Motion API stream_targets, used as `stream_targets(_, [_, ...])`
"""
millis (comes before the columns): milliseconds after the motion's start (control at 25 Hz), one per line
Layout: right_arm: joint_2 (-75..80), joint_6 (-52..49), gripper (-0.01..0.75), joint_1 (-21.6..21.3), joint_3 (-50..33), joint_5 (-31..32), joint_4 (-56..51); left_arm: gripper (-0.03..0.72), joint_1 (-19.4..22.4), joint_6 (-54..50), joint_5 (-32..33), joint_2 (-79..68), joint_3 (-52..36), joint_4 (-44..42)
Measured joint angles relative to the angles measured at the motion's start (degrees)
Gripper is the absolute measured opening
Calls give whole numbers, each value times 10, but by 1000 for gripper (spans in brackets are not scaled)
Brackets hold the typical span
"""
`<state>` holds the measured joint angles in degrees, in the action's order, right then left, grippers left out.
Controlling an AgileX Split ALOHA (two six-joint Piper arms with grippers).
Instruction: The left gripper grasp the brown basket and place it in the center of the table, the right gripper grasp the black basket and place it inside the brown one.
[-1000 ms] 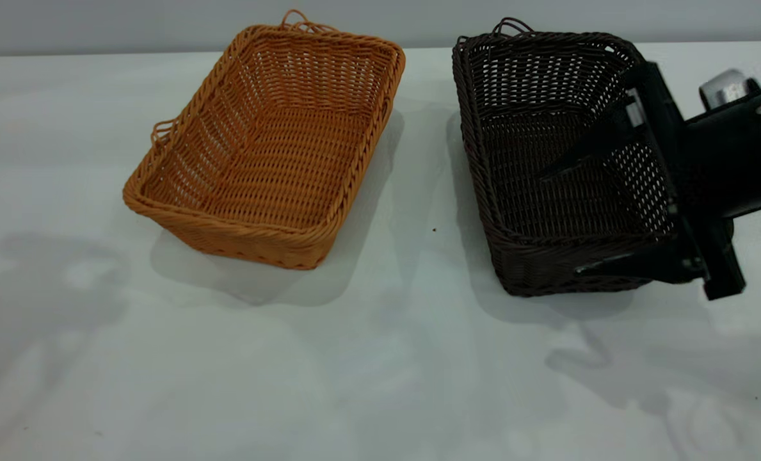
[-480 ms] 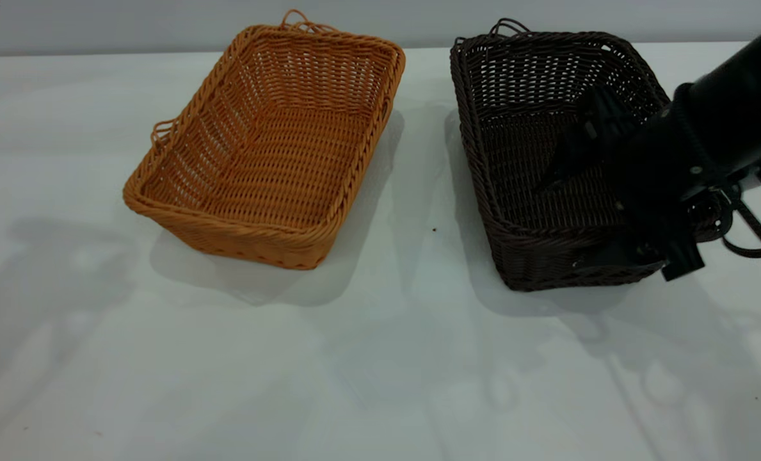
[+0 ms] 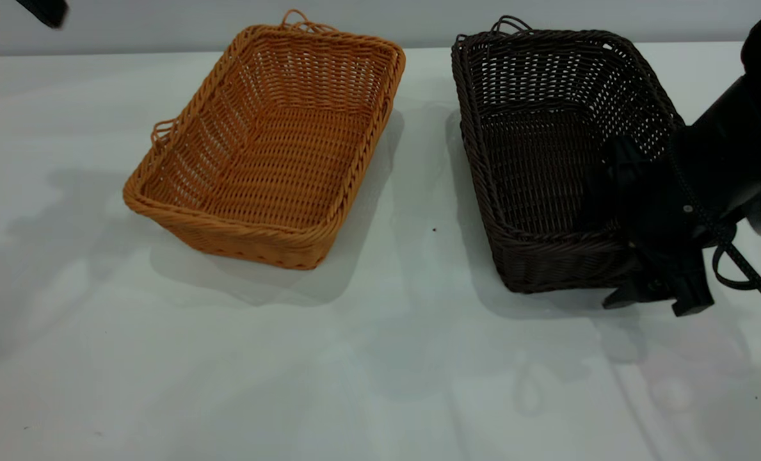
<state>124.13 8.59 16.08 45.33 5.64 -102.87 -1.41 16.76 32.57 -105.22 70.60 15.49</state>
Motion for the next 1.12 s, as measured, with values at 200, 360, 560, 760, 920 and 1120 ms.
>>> stream_targets(200, [0,-2,584,0,0,-7,0,564,-38,12,-7,-116,83,0])
stream_targets(360, [0,-2,584,0,0,-2,0,564,-63,19,-23,-208,160,1])
stream_targets(560, [0,-3,584,0,0,2,-1,564,-92,19,-45,-301,234,3])
stream_targets(760, [0,-3,571,0,0,-6,-1,558,-107,19,-77,-355,254,3])
stream_targets(920, [0,-3,492,0,0,-13,-1,472,-107,19,-81,-367,254,3])
stream_targets(1120, [0,-3,273,0,0,-17,-1,257,-107,19,-80,-367,254,1])
